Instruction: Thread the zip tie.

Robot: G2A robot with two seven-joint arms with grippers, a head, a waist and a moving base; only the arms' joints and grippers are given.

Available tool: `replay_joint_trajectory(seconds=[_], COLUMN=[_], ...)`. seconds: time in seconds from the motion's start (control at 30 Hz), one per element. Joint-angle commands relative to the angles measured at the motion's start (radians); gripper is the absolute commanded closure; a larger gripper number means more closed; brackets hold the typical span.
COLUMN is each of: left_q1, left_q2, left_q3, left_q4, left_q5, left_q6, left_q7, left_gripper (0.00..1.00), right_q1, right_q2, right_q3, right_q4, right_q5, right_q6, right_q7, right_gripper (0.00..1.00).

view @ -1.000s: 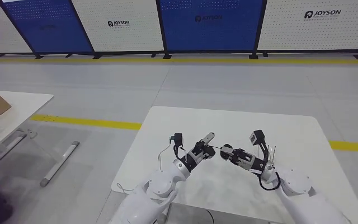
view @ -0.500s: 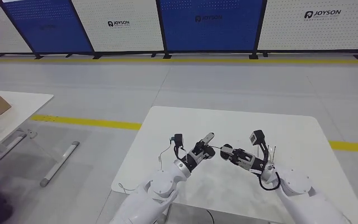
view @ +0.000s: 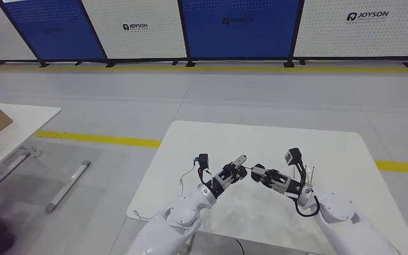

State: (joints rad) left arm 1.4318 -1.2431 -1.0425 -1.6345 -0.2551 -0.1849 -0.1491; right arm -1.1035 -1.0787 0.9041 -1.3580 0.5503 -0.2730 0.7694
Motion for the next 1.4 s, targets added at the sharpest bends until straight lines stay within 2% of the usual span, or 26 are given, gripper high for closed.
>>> replay_joint_trajectory(seconds=[0.0, 0.47, 0.5, 0.53, 0.57, 0.6, 0.67, 0.83, 0.9, 1.03, 1.1, 1.2, 1.37], left_q1=[0.003, 0.009, 0.008, 0.008, 0.008, 0.009, 0.011, 0.016, 0.018, 0.019, 0.019, 0.019, 0.02], left_q2=[0.0, 0.002, 0.003, 0.003, 0.003, 0.003, 0.004, 0.005, 0.005, 0.005, 0.004, 0.004, 0.003], left_q3=[-0.001, -0.001, -0.001, -0.001, -0.001, -0.002, -0.003, -0.005, -0.006, -0.006, -0.006, -0.006, -0.005], left_q4=[-0.002, -0.001, 0.0, 0.001, 0.001, 0.0, -0.003, -0.006, -0.006, -0.003, -0.002, 0.001, 0.003], left_q5=[0.01, 0.046, 0.047, 0.048, 0.049, 0.051, 0.055, 0.062, 0.063, 0.064, 0.064, 0.065, 0.066], left_q6=[-0.001, -0.018, -0.019, -0.019, -0.018, -0.017, -0.018, -0.024, -0.026, -0.03, -0.033, -0.036, -0.041], left_q7=[0.007, -0.021, -0.023, -0.026, -0.028, -0.03, -0.031, -0.034, -0.034, -0.031, -0.028, -0.026, -0.021], left_gripper=[1.0, 1.0, 0.95, 0.76, 0.64, 0.57, 0.54, 0.59, 0.64, 0.78, 0.9, 0.99, 1.0], right_q1=[0.0, 0.0, 0.0, 0.0, 0.0, 0.0, 0.0, 0.0, 0.0, 0.0, 0.0, 0.0, 0.0], right_q2=[0.0, 0.0, 0.0, 0.0, 0.0, 0.0, 0.0, 0.0, 0.0, 0.0, 0.0, 0.0, 0.0], right_q3=[0.0, 0.0, 0.0, 0.0, 0.0, 0.0, 0.0, 0.0, 0.0, 0.0, 0.0, 0.0, 0.0], right_q4=[0.0, 0.0, 0.0, 0.0, 0.0, 0.0, 0.0, 0.0, 0.0, 0.0, 0.0, 0.0, 0.0], right_q5=[0.0, 0.0, 0.0, 0.0, 0.0, 0.0, 0.0, 0.0, 0.0, 0.0, 0.0, 0.0, 0.0], right_q6=[0.0, 0.0, 0.0, 0.0, 0.0, 0.0, 0.0, 0.0, 0.0, 0.0, 0.0, 0.0, 0.0], right_q7=[0.0, 0.0, 0.0, 0.0, 0.0, 0.0, 0.0, 0.0, 0.0, 0.0, 0.0, 0.0, 0.0], right_gripper=[1.0, 1.0, 1.0, 1.0, 1.0, 1.0, 1.0, 1.0, 1.0, 1.0, 1.0, 1.0, 1.0])
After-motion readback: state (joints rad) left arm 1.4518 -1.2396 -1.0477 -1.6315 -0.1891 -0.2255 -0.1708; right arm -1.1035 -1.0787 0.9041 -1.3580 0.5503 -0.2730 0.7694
